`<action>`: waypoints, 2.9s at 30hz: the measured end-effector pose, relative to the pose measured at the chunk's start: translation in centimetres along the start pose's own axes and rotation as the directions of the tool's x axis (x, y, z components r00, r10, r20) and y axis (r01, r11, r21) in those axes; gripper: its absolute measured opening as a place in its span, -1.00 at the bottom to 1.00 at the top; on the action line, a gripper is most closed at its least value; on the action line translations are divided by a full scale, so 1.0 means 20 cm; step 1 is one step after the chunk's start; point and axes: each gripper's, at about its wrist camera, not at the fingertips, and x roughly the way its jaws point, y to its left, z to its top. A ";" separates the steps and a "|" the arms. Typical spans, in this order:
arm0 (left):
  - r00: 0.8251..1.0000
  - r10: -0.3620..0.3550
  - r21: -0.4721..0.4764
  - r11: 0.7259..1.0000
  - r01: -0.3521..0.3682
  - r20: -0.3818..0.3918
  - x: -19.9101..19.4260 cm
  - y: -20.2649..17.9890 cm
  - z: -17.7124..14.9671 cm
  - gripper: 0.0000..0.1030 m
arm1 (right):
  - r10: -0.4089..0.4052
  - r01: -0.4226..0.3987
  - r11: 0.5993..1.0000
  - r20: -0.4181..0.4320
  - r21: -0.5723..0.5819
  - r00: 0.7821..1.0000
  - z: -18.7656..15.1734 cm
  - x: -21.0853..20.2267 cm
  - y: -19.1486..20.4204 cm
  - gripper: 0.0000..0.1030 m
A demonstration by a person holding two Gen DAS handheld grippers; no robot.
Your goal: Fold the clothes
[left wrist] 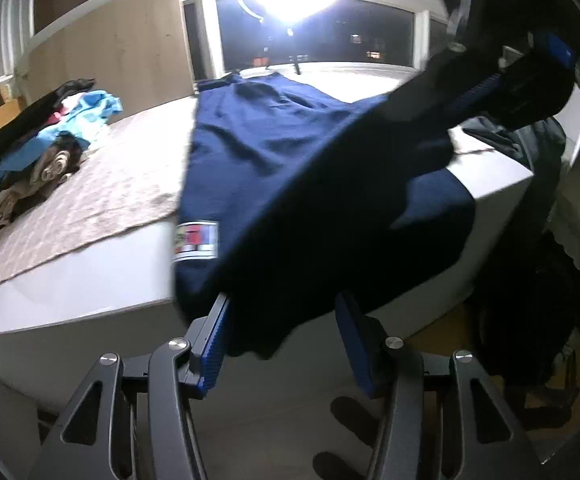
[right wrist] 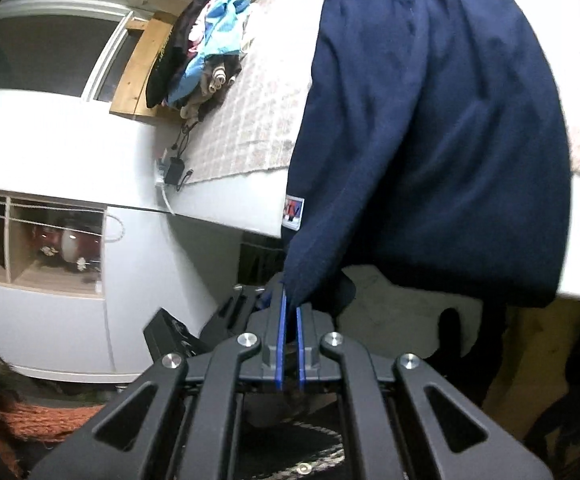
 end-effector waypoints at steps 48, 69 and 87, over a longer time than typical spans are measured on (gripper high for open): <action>0.953 0.259 -0.038 0.966 -0.256 0.158 0.09 -0.13 0.09 0.07 | 0.099 -0.096 0.995 -0.079 0.035 0.992 0.14 0.03 0.12 -0.91; 0.945 0.326 -0.189 0.930 -0.316 0.026 -0.01 0.25 -0.01 -0.94 | 0.057 -0.054 0.998 -0.115 0.025 0.992 0.19 0.20 0.01 -0.91; 0.911 0.369 -0.144 0.927 -0.347 0.182 -0.18 0.29 -0.02 -0.97 | 0.124 -0.126 0.992 -0.073 -0.025 0.990 0.17 0.15 0.15 -0.91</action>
